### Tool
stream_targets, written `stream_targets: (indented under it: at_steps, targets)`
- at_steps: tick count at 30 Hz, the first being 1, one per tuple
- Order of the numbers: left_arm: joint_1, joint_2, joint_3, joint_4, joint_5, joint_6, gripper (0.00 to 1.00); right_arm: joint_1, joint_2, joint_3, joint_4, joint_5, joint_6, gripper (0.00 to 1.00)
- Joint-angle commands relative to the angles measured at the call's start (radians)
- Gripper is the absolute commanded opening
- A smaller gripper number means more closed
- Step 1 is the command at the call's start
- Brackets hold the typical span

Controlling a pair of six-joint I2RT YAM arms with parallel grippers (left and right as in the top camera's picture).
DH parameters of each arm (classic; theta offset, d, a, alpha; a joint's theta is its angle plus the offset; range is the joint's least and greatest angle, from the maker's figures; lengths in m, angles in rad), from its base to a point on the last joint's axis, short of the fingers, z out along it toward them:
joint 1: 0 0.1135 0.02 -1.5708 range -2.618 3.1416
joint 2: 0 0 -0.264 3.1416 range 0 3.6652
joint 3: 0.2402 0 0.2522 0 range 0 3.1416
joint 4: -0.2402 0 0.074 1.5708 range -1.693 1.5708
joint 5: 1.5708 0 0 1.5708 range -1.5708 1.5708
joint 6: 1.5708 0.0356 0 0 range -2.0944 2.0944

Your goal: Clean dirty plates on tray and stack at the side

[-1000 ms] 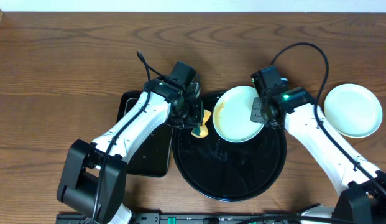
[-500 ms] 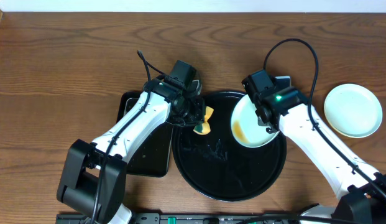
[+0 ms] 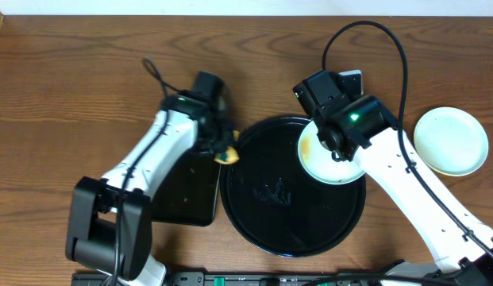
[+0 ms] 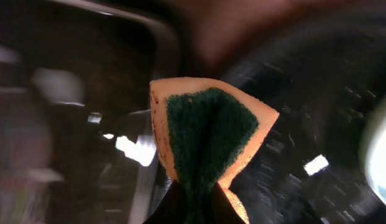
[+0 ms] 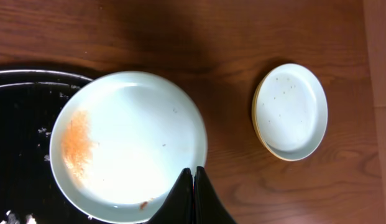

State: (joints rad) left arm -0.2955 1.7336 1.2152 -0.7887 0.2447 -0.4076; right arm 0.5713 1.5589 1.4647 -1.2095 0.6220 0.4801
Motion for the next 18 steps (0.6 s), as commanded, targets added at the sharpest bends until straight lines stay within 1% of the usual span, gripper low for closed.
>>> stream_targets:
  at_steps: [1, 3, 6, 9, 10, 11, 12, 13, 14, 15, 16, 18]
  targets:
    - [0.083, -0.007, -0.033, -0.016, -0.137, 0.037, 0.07, 0.026, -0.005, 0.027, -0.024, 0.024, -0.01, 0.02]
    - [0.132, -0.007, -0.046, -0.018, -0.138, 0.056, 0.07, 0.035, -0.005, 0.027, -0.035, 0.013, -0.01, 0.02]
    - [0.198, -0.006, -0.068, -0.011, -0.148, 0.06, 0.08, 0.037, -0.005, 0.023, -0.047, -0.137, 0.02, 0.02]
    - [0.248, -0.006, -0.091, -0.011, -0.141, 0.061, 0.07, 0.024, -0.005, 0.002, -0.079, -0.25, 0.162, 0.01]
    - [0.259, -0.006, -0.099, -0.011, -0.141, 0.061, 0.07, 0.016, -0.005, -0.013, -0.088, -0.274, 0.215, 0.04]
    - [0.266, -0.006, -0.105, -0.011, -0.141, 0.064, 0.07, -0.003, -0.005, -0.048, -0.095, -0.308, 0.283, 0.27]
    - [0.266, -0.006, -0.108, -0.01, -0.141, 0.064, 0.08, -0.012, -0.005, -0.07, -0.093, -0.325, 0.297, 0.38]
    - [0.266, -0.006, -0.108, -0.009, -0.141, 0.068, 0.07, -0.024, -0.005, -0.1, -0.09, -0.35, 0.307, 0.4]
    - [0.266, -0.006, -0.109, -0.005, -0.141, 0.073, 0.08, -0.039, -0.005, -0.143, -0.08, -0.38, 0.312, 0.43]
    - [0.266, -0.006, -0.11, -0.002, -0.141, 0.075, 0.07, -0.046, -0.005, -0.168, -0.072, -0.394, 0.312, 0.56]
    - [0.266, -0.006, -0.11, 0.001, -0.141, 0.075, 0.07, -0.055, -0.005, -0.201, -0.064, -0.412, 0.312, 0.63]
    - [0.266, -0.006, -0.11, 0.008, -0.141, 0.087, 0.07, -0.071, -0.005, -0.27, -0.04, -0.45, 0.312, 0.64]
